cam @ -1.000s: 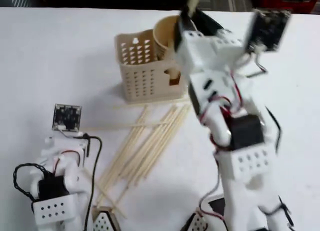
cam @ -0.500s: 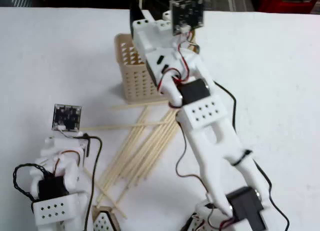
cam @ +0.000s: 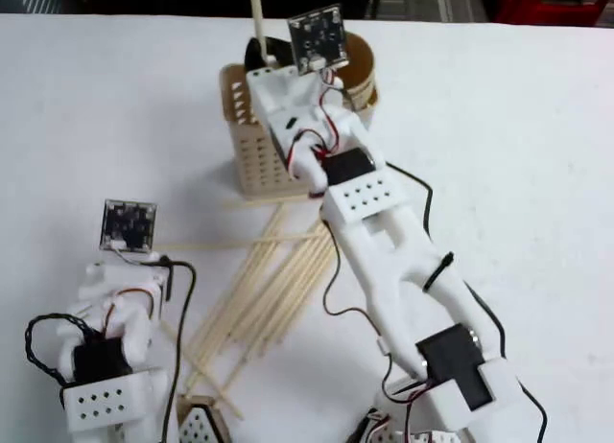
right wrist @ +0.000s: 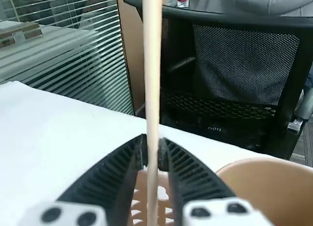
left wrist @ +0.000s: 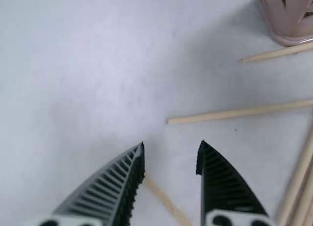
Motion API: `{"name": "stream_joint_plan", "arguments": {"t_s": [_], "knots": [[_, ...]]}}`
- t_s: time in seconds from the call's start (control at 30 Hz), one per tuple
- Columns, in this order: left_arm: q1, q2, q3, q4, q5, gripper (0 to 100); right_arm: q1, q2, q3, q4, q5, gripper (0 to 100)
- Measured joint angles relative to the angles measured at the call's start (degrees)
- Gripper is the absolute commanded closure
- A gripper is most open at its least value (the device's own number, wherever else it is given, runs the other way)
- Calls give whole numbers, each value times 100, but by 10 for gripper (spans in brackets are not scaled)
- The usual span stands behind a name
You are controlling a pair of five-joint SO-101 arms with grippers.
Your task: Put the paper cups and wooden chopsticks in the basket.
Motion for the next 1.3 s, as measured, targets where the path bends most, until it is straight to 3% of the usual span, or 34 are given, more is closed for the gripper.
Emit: {"name": "stream_joint_plan", "arguments": {"t_s": [0.4,0.6,0.97,1.13,1.3], "knots": [[0,0,70,0,0,819,-9,-747,545,273,26,930],[0,0,70,0,0,819,-9,-1943,651,1776,26,981],[0,0,70,0,0,819,-9,-3341,1037,5240,26,981],[0,0,70,0,0,819,44,-3569,1767,5732,-360,974],[0,0,70,0,0,819,211,-3560,2462,5767,-1108,856]]}}
